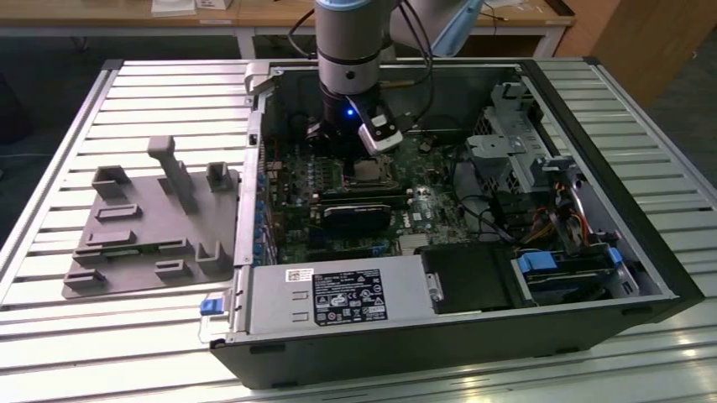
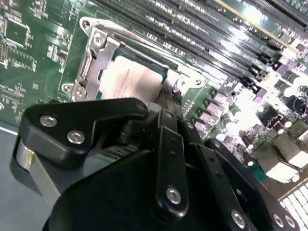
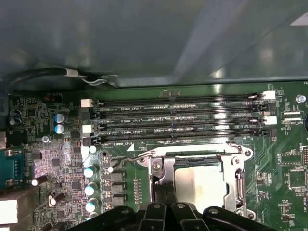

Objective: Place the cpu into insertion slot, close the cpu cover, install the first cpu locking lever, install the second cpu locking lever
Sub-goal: 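Close the cpu cover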

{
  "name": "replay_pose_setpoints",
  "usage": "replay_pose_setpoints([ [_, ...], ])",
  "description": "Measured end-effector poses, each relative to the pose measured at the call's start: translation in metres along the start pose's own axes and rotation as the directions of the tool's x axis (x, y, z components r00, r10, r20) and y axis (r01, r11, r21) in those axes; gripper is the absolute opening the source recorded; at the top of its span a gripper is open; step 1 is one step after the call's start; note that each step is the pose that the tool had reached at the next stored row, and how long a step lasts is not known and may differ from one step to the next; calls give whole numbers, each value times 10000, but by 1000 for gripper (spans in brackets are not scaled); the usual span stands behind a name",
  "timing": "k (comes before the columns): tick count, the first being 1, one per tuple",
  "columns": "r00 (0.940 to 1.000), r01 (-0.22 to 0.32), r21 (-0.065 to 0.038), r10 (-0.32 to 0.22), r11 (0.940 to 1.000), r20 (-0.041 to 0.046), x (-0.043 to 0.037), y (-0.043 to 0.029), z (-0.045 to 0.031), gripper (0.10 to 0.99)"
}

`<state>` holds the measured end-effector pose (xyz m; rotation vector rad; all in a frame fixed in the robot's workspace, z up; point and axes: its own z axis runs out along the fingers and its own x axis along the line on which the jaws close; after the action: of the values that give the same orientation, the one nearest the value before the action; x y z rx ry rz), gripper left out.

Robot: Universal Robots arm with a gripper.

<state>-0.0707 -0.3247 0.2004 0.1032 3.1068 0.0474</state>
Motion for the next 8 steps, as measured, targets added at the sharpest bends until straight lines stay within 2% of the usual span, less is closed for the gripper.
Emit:
replay_pose_setpoints([
  [8, 10000, 1, 0, -1, 10000, 0, -44, 3, 1, 106],
])
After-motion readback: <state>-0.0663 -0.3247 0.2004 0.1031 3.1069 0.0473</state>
